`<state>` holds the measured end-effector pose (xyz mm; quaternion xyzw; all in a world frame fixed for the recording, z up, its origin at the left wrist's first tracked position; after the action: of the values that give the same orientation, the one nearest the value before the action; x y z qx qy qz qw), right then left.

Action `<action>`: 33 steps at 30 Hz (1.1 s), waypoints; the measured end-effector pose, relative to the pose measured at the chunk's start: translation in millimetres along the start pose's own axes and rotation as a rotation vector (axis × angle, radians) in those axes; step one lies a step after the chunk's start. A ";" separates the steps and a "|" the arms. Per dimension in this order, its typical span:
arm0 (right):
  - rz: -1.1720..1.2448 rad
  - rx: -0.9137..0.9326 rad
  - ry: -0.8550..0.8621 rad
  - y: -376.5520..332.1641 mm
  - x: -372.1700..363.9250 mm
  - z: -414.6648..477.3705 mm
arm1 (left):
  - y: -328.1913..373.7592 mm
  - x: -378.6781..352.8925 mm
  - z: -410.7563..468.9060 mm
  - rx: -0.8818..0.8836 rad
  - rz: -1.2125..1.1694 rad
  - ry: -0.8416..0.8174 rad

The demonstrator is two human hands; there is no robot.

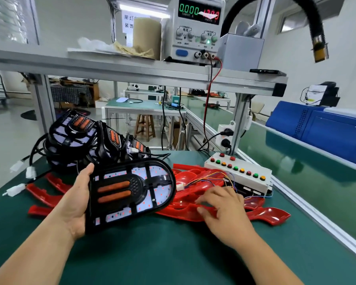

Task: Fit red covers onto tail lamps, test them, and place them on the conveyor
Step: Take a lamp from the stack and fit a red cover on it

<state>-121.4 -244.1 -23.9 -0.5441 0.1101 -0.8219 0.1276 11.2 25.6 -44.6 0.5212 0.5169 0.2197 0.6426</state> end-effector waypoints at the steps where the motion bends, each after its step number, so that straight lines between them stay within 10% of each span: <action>1: -0.055 0.044 -0.055 -5.7 -4.3 -0.1 | -1.5 -1.7 -0.1 0.008 0.003 -0.003; 20: -0.224 0.052 -0.255 -5.9 -28.3 0.9 | -2.3 -8.0 -6.4 0.043 0.024 -0.006; 26: 0.185 0.181 0.052 -14.0 6.5 1.3 | 2.9 -9.6 -9.3 0.009 0.004 -0.059; 33: 0.754 -0.243 0.409 35.7 28.4 -9.0 | 4.6 -6.4 -9.5 0.006 -0.065 -0.129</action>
<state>-137.1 -286.7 -14.1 -0.3032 0.4194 -0.7898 0.3292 1.5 26.2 -37.0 0.5191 0.4918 0.1630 0.6797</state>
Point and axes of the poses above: each hand's wrist, its own z-axis towards the middle knuckle, its own x-axis out of the back of the hand, y = z × x, the point moved 7 cm from there along z, towards the middle knuckle, and after that the axes turned 11 degrees about -y, right-handed, at the moved point
